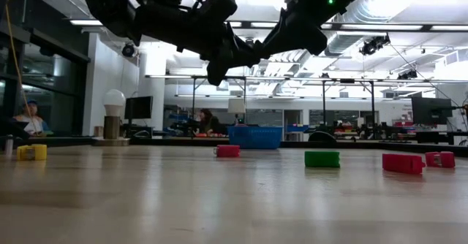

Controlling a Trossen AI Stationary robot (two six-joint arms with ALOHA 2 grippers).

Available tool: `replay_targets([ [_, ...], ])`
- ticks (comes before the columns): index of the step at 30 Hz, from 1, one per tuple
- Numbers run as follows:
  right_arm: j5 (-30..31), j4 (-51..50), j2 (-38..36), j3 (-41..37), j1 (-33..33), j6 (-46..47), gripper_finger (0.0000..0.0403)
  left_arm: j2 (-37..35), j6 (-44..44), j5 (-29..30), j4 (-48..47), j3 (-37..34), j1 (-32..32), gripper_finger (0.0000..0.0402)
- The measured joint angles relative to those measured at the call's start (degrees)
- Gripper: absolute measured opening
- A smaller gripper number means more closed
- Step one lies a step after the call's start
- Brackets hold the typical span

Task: Pick and place Stapler, Stapler remover, tape
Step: Put the black staple remover into the orange bin

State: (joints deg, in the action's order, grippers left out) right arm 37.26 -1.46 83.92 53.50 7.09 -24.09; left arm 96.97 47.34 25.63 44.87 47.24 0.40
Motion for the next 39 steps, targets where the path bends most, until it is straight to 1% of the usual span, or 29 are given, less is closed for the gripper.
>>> replay_targets([
  [3, -0.1, 1.5, 0.0, 0.0, 0.0, -0.7, 0.0128, 0.0, -1.2, -1.6, 0.4, 0.0, 0.0, 0.0094],
  [8, -0.2, 2.8, 0.0, 0.0, 0.0, -1.8, 0.0128, 0.0, -1.3, -1.9, 0.4, 0.0, 0.0, 0.0094],
  [25, -0.2, 0.2, 0.0, 0.0, 0.0, -1.5, 0.0128, 0.0, -1.5, -2.1, 0.4, 0.0, 0.0, 0.0094],
  [28, -0.1, -0.2, 0.0, 0.0, 0.0, -1.4, 0.0119, 0.0, -1.5, -2.1, 0.4, 0.0, 0.0, 0.0094],
  [34, 0.0, -0.6, 0.0, 0.0, 0.0, -1.5, 0.0082, 0.0, -1.4, -2.1, 0.1, 0.0, 0.0, 0.0093],
  [39, 0.0, -0.7, 0.0, 0.0, 0.0, -1.5, 0.0081, 0.0, -1.4, -2.1, 0.0, 0.0, 0.0, 0.0093],
])
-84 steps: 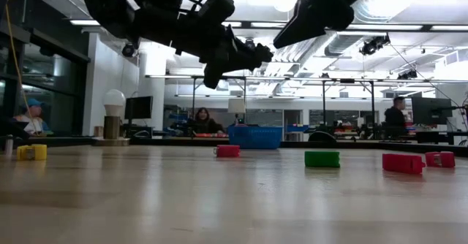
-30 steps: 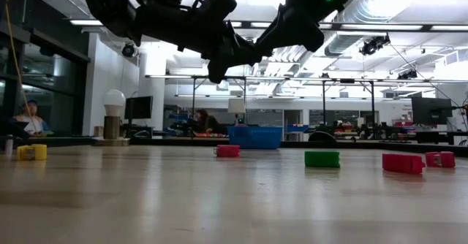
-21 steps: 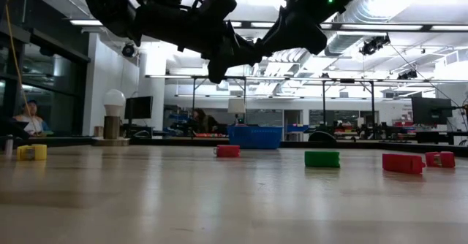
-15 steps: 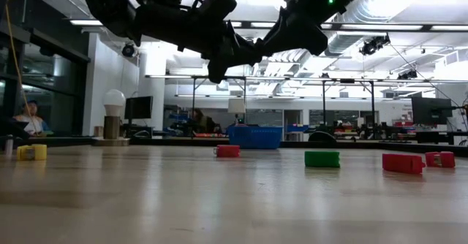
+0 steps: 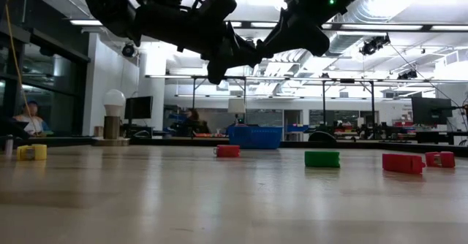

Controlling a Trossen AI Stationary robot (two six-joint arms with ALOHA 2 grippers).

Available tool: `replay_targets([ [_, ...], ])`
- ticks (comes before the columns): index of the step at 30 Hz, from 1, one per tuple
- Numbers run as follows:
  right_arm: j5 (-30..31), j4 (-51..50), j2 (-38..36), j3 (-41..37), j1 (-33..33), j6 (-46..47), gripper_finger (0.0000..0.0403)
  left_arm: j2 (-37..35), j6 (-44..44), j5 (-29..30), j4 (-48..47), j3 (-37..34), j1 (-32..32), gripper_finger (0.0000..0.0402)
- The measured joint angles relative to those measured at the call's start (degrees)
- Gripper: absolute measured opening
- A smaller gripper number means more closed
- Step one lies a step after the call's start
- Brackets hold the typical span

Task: Pick and place Stapler, Stapler remover, tape
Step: Put the black staple remover into the orange bin

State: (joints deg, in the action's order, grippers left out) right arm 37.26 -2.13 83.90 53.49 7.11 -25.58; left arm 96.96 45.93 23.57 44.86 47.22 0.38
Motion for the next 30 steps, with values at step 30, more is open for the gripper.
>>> replay_targets([
  [30, 0.1, -5.4, 0.0, 0.0, 0.0, 3.5, 0.0081, -0.9, -3.2, 14.2, -11.3, 0.0, 0.4, 0.0139],
])
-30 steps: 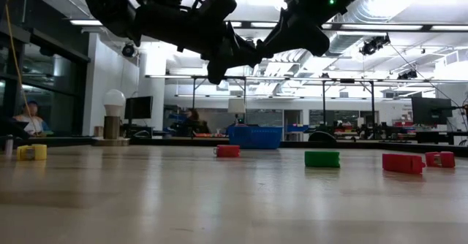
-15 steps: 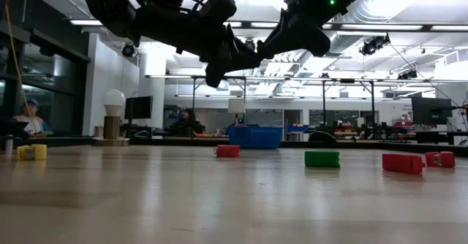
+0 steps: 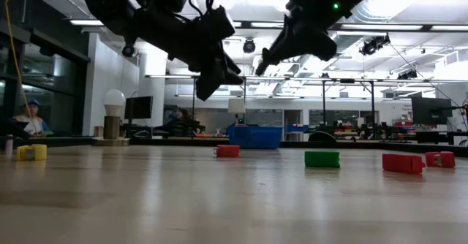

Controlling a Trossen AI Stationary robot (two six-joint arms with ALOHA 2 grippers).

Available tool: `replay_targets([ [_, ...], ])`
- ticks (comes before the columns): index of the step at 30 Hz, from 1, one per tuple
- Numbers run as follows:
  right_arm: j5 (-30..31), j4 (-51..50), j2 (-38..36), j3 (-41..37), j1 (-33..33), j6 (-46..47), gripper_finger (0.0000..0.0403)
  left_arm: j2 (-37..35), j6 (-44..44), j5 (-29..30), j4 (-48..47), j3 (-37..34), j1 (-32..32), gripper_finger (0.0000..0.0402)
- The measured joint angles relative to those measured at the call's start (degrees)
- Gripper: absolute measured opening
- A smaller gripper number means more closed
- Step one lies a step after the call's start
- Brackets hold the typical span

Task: Pick and place Stapler, Stapler remover, tape
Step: Put the black staple remover into the orange bin

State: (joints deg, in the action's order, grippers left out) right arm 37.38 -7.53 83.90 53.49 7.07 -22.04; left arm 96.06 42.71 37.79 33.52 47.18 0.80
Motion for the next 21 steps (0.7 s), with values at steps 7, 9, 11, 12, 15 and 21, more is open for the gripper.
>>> replay_targets([
  [7, 2.3, -5.7, 0.0, 0.0, 0.0, 2.4, 0.0081, -4.6, -8.1, -0.8, -11.7, 0.0, 0.0, 0.0138],
  [9, 2.2, -6.8, 0.0, 0.0, -0.3, 3.0, 0.0081, -6.2, -10.6, -1.3, -15.4, 0.0, 0.0, 0.0138],
  [11, 1.9, -8.0, 0.0, 0.0, -0.8, 3.6, 0.0081, -8.0, -13.1, -1.4, -19.7, 0.0, 0.0, 0.0138],
  [12, 1.8, -8.5, 0.0, 0.0, -1.2, 3.8, 0.0081, -8.8, -14.4, -1.4, -21.1, 0.0, 0.0, 0.0138],
  [15, 1.7, -10.0, 0.0, 0.0, -2.5, 4.0, 0.0081, -11.3, -18.6, -1.4, -26.4, 0.0, 0.0, 0.0138],
  [21, 1.1, -11.1, -0.3, 0.0, -3.9, 4.3, 0.0081, -14.0, -25.8, -2.8, -34.6, 0.0, -0.1, 0.0138],
])
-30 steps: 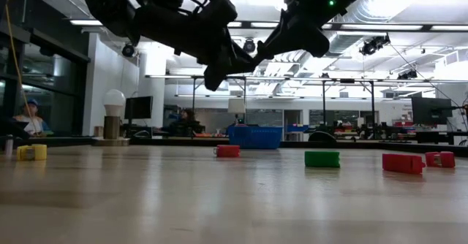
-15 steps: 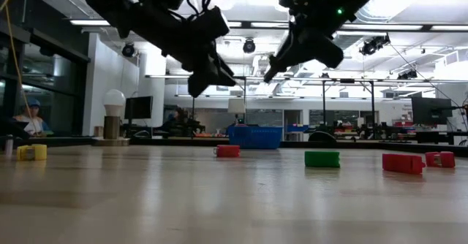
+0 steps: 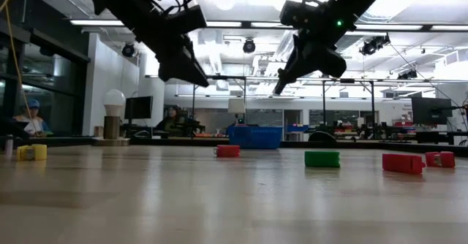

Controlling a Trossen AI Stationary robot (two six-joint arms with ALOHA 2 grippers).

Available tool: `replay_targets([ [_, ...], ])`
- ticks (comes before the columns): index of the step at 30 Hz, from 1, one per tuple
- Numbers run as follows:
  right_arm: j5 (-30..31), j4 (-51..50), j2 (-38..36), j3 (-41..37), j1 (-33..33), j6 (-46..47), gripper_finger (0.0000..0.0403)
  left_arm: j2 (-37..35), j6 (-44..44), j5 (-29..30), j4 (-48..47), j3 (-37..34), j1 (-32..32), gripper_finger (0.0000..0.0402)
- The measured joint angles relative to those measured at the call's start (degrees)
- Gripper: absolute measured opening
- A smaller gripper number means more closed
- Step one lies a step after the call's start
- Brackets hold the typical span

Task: Pick and place Stapler, Stapler remover, tape
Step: Put the black staple remover into the orange bin

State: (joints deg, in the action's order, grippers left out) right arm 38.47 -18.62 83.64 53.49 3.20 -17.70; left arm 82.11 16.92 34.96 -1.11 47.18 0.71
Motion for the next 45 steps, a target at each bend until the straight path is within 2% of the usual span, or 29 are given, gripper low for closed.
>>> replay_targets([
  [5, -1.3, -4.4, -2.1, 0.0, -0.2, 3.5, 0.0081, 0.0, -3.7, -1.8, -1.9, -1.0, 0.0, 0.0138],
  [13, -4.9, -11.2, -6.1, 0.0, 0.1, 9.0, 0.0081, -1.7, -5.7, -3.4, 12.5, -12.0, 0.0, 0.0138],
  [19, -6.8, -19.0, -7.9, 0.0, 2.3, 15.1, 0.0081, -7.4, -8.4, -4.6, 17.8, -19.4, 0.0, 0.0138],
  [27, -13.1, -28.4, -11.1, 0.0, 5.9, 26.6, 0.0081, -13.5, -8.3, -4.6, 25.8, -26.5, 0.0, 0.0138],
  [31, -19.0, -32.6, -12.9, 0.0, 7.5, 33.5, 0.0081, -13.7, -8.3, -5.4, 30.9, -29.1, 0.0, 0.0138],
  [36, -29.4, -36.5, -14.7, 0.0, 9.6, 42.9, 0.0081, -13.7, -8.4, -8.0, 34.1, -31.1, 0.0, 0.0138],
  [45, -48.2, -36.9, -15.5, 0.0, 14.8, 58.4, 0.0081, -13.7, -8.7, -14.9, 35.9, -31.7, 0.0, 0.0138],
])
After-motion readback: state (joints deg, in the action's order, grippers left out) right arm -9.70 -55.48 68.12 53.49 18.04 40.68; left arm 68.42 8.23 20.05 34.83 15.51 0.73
